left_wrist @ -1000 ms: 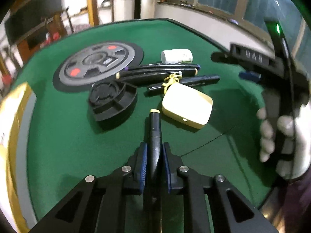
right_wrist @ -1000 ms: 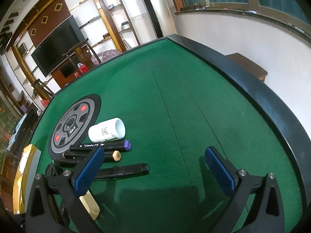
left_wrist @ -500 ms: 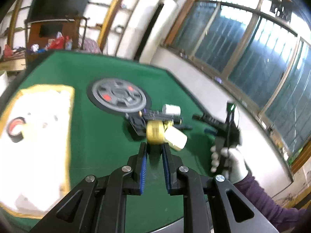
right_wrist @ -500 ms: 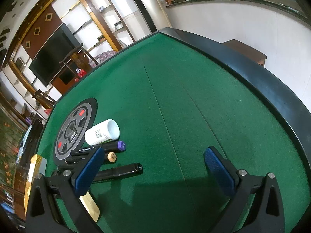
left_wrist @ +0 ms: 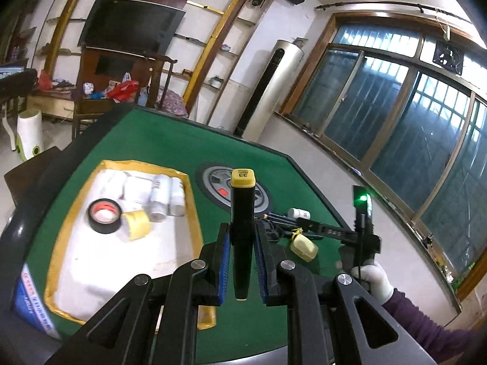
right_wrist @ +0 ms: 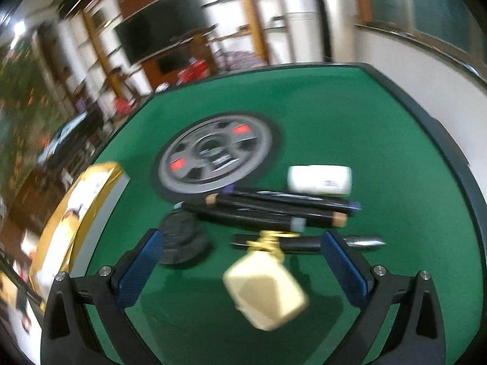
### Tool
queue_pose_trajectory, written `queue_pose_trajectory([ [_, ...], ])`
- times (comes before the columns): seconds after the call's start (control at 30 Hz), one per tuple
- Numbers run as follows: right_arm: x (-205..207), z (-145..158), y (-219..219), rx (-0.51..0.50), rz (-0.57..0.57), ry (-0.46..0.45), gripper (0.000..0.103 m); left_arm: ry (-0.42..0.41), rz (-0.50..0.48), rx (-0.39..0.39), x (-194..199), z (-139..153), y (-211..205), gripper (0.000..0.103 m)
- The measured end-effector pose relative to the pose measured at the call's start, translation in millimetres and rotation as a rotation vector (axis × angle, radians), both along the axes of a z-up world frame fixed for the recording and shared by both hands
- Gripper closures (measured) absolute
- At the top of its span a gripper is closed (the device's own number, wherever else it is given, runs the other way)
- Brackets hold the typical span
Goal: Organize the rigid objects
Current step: 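Lift the marker with the left tool while the right tool moves to the black fan housing, then grasp the black fan-shaped housing with the right tool while the left tool holds the marker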
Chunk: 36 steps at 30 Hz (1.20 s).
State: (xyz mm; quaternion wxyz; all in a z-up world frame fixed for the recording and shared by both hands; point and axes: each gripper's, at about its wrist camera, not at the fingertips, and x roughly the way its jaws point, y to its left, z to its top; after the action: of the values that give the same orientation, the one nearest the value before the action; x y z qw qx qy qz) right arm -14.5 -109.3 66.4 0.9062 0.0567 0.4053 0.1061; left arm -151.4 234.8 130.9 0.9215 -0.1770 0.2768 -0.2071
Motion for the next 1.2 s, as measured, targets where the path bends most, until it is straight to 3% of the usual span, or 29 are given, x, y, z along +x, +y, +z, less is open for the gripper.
queue_pose_trajectory([
  [0.2,19.5,-11.1,63.1,-0.142,0.123,0.038,0.000,-0.009,0.009,0.003,-7.5,-5.2,25.1,0.088],
  [0.37,28.9,-32.6,85.4,-0.234,0.151,0.094,0.002,0.001,0.036,-0.002,-5.4,-14.3,40.3,0.088],
  [0.4,29.6,-35.3,87.4,-0.244,0.152,0.100,0.005,0.005,0.039,-0.007,-4.1,-16.1,43.0,0.088],
  [0.43,30.2,-38.7,90.0,-0.257,0.156,0.109,0.014,0.008,0.044,-0.009,-2.9,-17.3,44.5,0.088],
  [0.47,30.6,-42.0,92.0,-0.264,0.159,0.120,0.030,0.010,0.048,-0.010,-2.4,-18.5,46.1,0.088],
  [0.5,31.2,-44.8,92.3,-0.270,0.159,0.135,0.038,0.013,0.051,-0.012,-2.4,-19.9,47.7,0.088],
  [0.53,31.9,-47.5,91.9,-0.277,0.157,0.150,0.039,0.016,0.054,-0.015,-2.1,-21.8,49.6,0.088],
  [0.73,25.9,-40.8,83.2,-0.200,0.140,0.149,0.039,0.032,0.066,-0.027,-1.0,-27.1,54.9,0.088],
  [0.93,12.1,-14.4,82.8,-0.138,0.162,0.106,0.039,0.055,0.066,0.000,-7.6,-31.5,59.6,0.088],
  [1.2,-9.3,21.6,129.0,-0.065,0.293,0.045,0.039,0.124,0.053,0.017,-16.0,-33.3,77.3,0.088],
])
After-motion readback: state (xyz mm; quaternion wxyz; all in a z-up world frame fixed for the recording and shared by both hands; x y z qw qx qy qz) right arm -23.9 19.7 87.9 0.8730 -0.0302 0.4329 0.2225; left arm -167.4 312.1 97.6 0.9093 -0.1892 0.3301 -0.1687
